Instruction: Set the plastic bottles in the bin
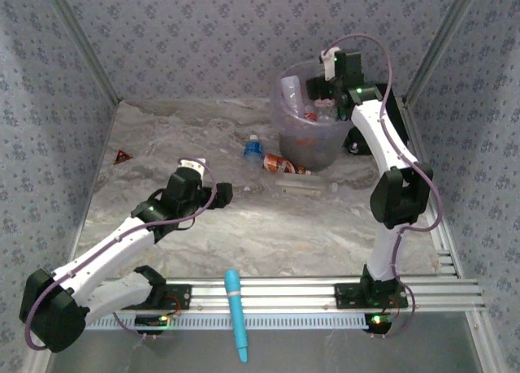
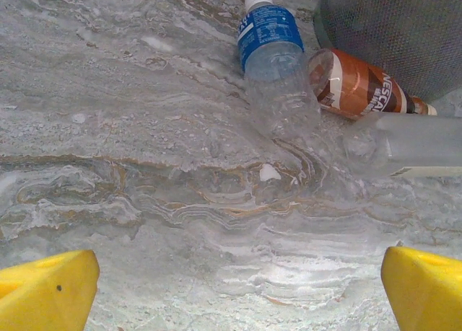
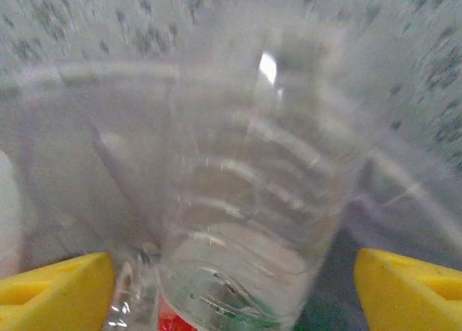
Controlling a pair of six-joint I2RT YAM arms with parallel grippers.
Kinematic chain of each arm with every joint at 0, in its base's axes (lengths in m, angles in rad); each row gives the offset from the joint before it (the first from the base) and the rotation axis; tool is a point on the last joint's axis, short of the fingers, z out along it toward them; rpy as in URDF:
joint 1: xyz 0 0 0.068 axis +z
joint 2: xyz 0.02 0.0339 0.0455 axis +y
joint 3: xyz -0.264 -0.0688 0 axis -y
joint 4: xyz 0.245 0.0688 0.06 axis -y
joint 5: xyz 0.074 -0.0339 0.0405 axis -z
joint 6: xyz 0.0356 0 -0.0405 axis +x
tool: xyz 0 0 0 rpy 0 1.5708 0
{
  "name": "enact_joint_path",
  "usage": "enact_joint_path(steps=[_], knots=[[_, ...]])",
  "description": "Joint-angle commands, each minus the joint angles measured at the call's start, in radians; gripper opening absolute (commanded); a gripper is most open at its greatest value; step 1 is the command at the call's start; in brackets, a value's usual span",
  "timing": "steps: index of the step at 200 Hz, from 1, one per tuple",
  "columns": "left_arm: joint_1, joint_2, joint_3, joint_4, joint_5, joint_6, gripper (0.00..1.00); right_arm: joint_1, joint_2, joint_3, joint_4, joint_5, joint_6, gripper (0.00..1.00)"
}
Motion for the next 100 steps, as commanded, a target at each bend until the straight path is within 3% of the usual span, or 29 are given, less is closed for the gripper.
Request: enact_joint_path(steps=[1, 48, 73, 100], knots=[[0.007, -0.017, -0.008, 0.003, -0.013, -0.007, 1.00, 0.000, -0.039, 0.112, -0.114, 0.019, -0.003, 0.90], [0.008, -0.015, -0.007, 0.009, -0.012, -0.005, 1.00, -0.043, -0.015, 0.223, -0.083, -0.005, 0.080, 0.88], [0.009, -0.007, -0.006, 0.013, -0.002, -0.008, 1.00, -0.072, 0.071, 0.331, -0.045, 0.017, 0.196, 0.74], [0.008, -0.014, -0.010, 0.011, -0.002, -0.011, 1.00, -0.078, 0.174, 0.452, -0.029, -0.037, 0.194, 0.64]])
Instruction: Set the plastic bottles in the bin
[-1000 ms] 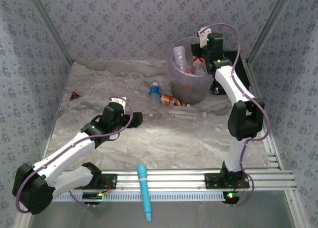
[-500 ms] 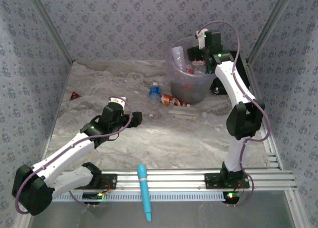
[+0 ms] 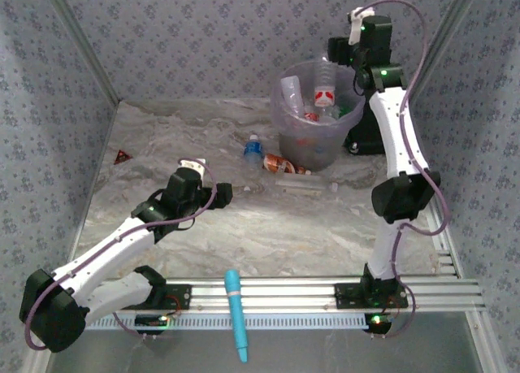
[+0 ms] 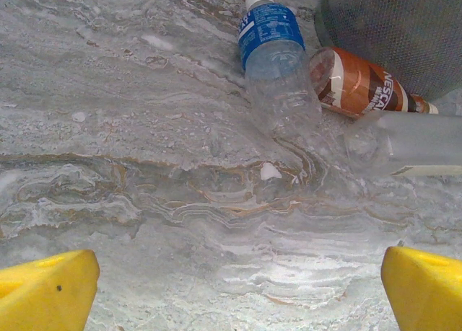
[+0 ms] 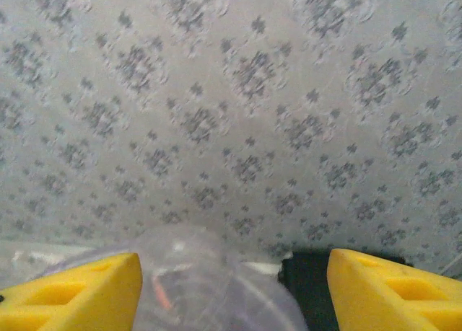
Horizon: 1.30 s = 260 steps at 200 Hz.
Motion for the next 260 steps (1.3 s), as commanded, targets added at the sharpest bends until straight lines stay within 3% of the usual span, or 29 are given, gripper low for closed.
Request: enact_joint_path(steps=[1, 38, 66, 86, 119, 195, 229, 260], knots=[[0.008, -0.014, -0.006, 0.010, -0.002, -0.011, 1.00, -0.002, 0.096, 0.095, 0.019, -0.035, 0.057, 0.63], [0.009, -0.011, -0.007, 0.013, -0.002, -0.011, 1.00, 0.013, 0.248, 0.323, -0.057, -0.054, 0.075, 0.54], [0.010, -0.018, -0.003, -0.003, -0.007, -0.008, 1.00, 0.021, 0.276, 0.331, -0.116, -0.032, 0.064, 0.52], [0.009, -0.032, -0.008, -0.003, -0.012, -0.008, 1.00, 0.032, 0.213, 0.186, -0.088, -0.003, 0.040, 0.52], [0.011, -0.041, -0.009, -0.003, -0.015, -0.005, 1.00, 0.050, 0.046, -0.180, 0.130, 0.027, 0.036, 0.51], [0.012, -0.053, -0.020, 0.002, -0.008, -0.012, 1.00, 0.060, -0.102, -0.513, 0.239, 0.035, 0.092, 0.50], [0.013, -0.056, -0.022, 0.005, -0.008, -0.012, 1.00, 0.053, -0.085, -0.446, 0.158, 0.060, 0.082, 0.51], [0.013, -0.057, -0.021, 0.008, -0.005, -0.015, 1.00, 0.039, 0.000, -0.195, -0.013, 0.012, 0.076, 0.61]])
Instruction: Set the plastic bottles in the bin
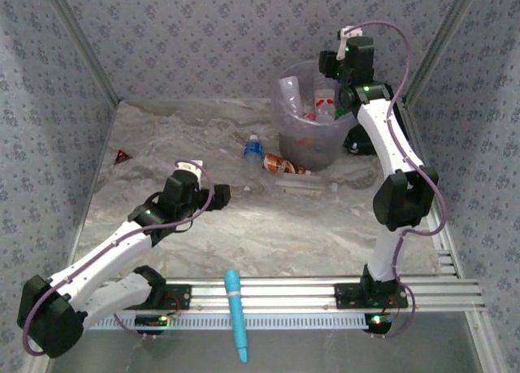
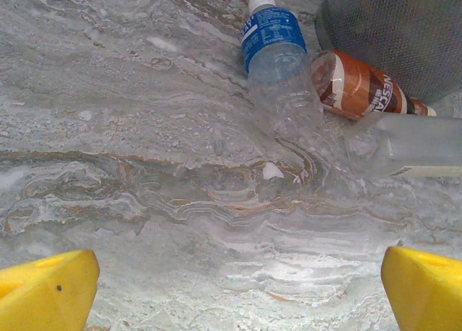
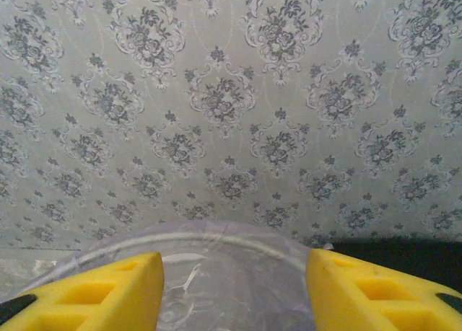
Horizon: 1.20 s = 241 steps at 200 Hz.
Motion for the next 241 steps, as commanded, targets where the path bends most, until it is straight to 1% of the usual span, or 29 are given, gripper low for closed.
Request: enact_joint_path(steps=[1, 25, 58, 73, 91, 96, 118, 132, 147, 166, 188, 212, 225, 241], knots=[[0.007, -0.016, 0.002, 0.009, -0.004, -0.011, 1.00, -0.010, 0.089, 0.151, -0.271, -0.019, -0.015, 0.62], [0.007, -0.015, -0.001, 0.013, -0.001, -0.017, 1.00, -0.005, 0.129, 0.256, -0.306, -0.052, -0.015, 0.68], [0.007, -0.026, -0.001, 0.001, -0.005, -0.016, 1.00, 0.005, 0.133, 0.335, -0.324, -0.062, -0.019, 0.73], [0.008, -0.032, 0.002, -0.006, -0.010, -0.014, 1.00, 0.009, 0.111, 0.364, -0.333, -0.053, -0.034, 0.76], [0.008, -0.035, 0.001, -0.008, -0.015, -0.014, 1.00, 0.020, 0.043, 0.347, -0.331, -0.054, -0.059, 0.80], [0.007, -0.034, 0.001, -0.006, -0.014, -0.014, 1.00, 0.024, 0.016, 0.330, -0.356, -0.057, -0.072, 0.82], [0.008, -0.024, -0.002, 0.003, -0.014, -0.013, 1.00, 0.054, -0.107, 0.219, -0.357, -0.062, -0.158, 0.91], [0.008, -0.015, 0.004, 0.004, -0.010, -0.010, 1.00, 0.068, -0.181, 0.154, -0.424, -0.131, -0.258, 0.97], [0.007, -0.010, 0.011, 0.001, -0.006, -0.013, 1.00, 0.085, -0.271, 0.040, -0.449, -0.186, -0.325, 0.99], [0.007, -0.004, 0.022, -0.004, -0.005, -0.015, 1.00, 0.107, -0.389, -0.103, -0.516, -0.287, -0.421, 1.00], [0.011, 0.005, 0.032, -0.005, -0.013, -0.015, 1.00, 0.156, -0.488, -0.242, -0.618, -0.367, -0.543, 0.96], [0.020, 0.020, 0.048, -0.022, -0.022, -0.019, 1.00, 0.289, -0.524, -0.321, -0.725, -0.281, -0.650, 0.94], [0.028, 0.021, 0.054, -0.032, -0.025, -0.030, 1.00, 0.346, -0.513, -0.354, -0.765, -0.242, -0.676, 0.92], [0.041, 0.016, 0.060, -0.052, -0.025, -0.047, 1.00, 0.426, -0.483, -0.400, -0.794, -0.149, -0.730, 0.92]])
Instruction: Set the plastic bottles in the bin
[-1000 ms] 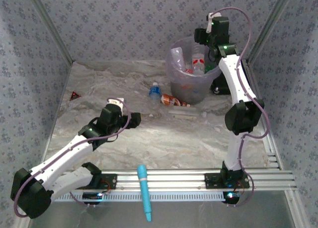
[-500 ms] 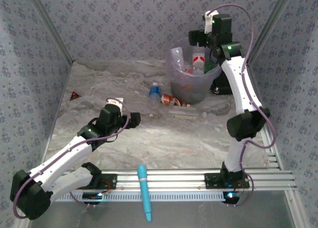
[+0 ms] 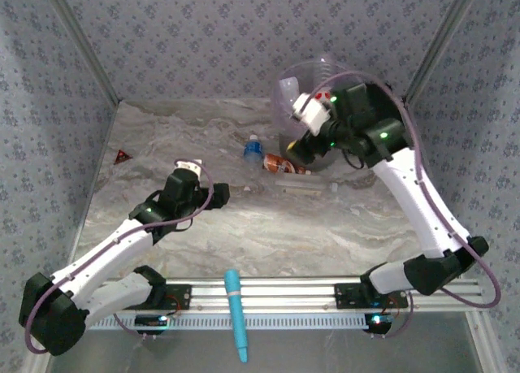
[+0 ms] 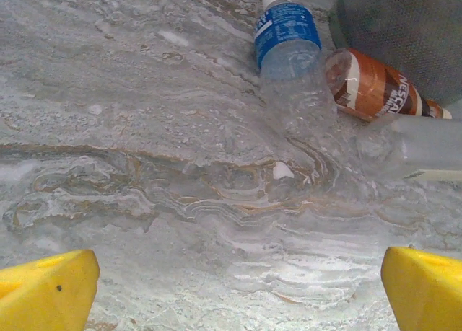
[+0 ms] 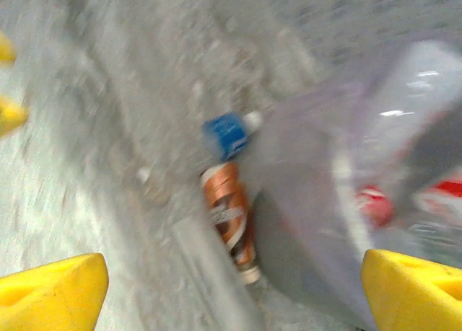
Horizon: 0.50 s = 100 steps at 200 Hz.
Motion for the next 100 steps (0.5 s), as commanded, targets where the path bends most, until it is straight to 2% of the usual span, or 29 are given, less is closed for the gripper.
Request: enact_joint_path(steps=[1, 42, 100], knots=[[0.019, -0.007, 0.049, -0.037, -0.021, -0.033, 1.00, 0.092, 0.043, -0.062, -0.132, 0.114, -0.139, 0.92], [0.061, -0.046, 0.018, -0.054, -0.011, -0.062, 1.00, 0.245, 0.203, -0.114, -0.124, 0.378, -0.242, 0.96], [0.092, -0.107, -0.021, -0.062, 0.013, -0.072, 1.00, 0.240, 0.438, -0.084, -0.053, 0.360, -0.298, 0.96]])
